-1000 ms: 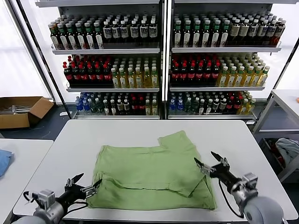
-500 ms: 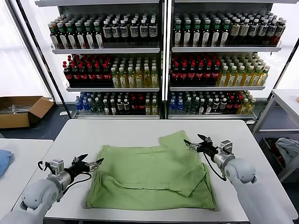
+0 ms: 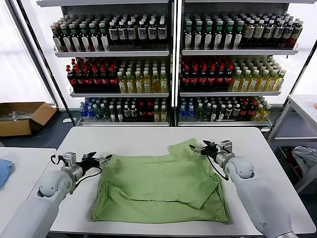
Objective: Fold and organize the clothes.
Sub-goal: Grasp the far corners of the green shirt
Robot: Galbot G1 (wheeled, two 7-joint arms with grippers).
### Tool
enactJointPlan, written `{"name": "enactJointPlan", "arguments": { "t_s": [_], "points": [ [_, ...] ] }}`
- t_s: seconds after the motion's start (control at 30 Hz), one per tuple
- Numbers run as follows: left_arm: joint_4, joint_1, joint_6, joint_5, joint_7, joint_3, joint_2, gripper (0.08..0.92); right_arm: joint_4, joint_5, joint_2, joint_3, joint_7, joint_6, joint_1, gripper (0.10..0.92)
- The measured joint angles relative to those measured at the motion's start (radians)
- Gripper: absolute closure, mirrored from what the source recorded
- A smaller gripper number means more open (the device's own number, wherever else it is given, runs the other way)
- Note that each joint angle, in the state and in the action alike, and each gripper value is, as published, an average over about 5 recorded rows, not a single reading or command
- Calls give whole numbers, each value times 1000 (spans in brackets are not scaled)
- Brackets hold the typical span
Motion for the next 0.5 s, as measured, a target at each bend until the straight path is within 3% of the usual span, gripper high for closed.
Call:
{"name": "enactJointPlan", "arguments": {
  "t_s": [0.13,0.27,0.5],
  "points": [
    [19,-15,0,3,1,22,-12,177,-25,-8,15,-13,2,-3,13,224],
    [33,-23,1,6,3,37,-22,189,-37,-13,27,-18,5,-3,18,327],
    [31,-16,-2,8,7,45,-29,363,-41,-15,32,-17,7,1,15,526]
  ]
}}
